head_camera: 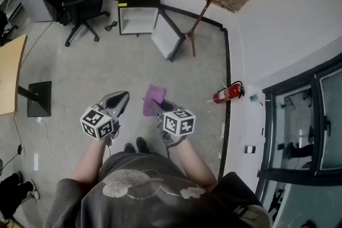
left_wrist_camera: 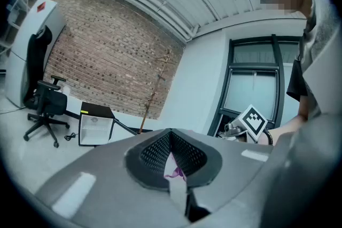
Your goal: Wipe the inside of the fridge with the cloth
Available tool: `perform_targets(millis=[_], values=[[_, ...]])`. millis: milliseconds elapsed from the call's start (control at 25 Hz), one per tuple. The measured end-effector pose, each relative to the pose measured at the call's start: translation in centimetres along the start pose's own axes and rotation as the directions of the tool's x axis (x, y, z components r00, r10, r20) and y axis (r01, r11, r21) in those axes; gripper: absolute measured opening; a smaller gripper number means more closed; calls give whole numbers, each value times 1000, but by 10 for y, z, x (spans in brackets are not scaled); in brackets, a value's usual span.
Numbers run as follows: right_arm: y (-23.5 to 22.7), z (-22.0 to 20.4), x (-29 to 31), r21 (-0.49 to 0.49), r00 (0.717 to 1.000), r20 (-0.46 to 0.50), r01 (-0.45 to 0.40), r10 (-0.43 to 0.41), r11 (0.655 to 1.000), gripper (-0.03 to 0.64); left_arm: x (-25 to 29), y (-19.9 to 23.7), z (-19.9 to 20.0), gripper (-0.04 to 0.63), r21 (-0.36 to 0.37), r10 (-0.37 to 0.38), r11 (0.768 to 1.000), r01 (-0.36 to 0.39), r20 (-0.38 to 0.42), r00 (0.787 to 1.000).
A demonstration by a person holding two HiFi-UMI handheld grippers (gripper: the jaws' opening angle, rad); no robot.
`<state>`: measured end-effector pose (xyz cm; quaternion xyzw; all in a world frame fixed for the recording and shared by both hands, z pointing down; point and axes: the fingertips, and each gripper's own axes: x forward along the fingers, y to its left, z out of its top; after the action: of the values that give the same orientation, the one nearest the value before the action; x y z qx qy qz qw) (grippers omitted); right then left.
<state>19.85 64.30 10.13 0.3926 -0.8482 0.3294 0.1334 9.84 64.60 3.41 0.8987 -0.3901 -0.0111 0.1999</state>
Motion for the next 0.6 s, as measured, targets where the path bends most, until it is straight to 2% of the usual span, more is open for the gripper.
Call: perform_targets(millis=[120, 600], values=[[12, 4, 5, -5, 1000, 13, -2, 2, 1000, 71, -8, 11, 2, 17, -5, 2, 1000, -2, -3, 1000], [24, -8, 5, -48, 999, -45, 1, -3, 999, 71, -21, 8, -4, 17, -17, -10, 1000, 10, -3, 1000]])
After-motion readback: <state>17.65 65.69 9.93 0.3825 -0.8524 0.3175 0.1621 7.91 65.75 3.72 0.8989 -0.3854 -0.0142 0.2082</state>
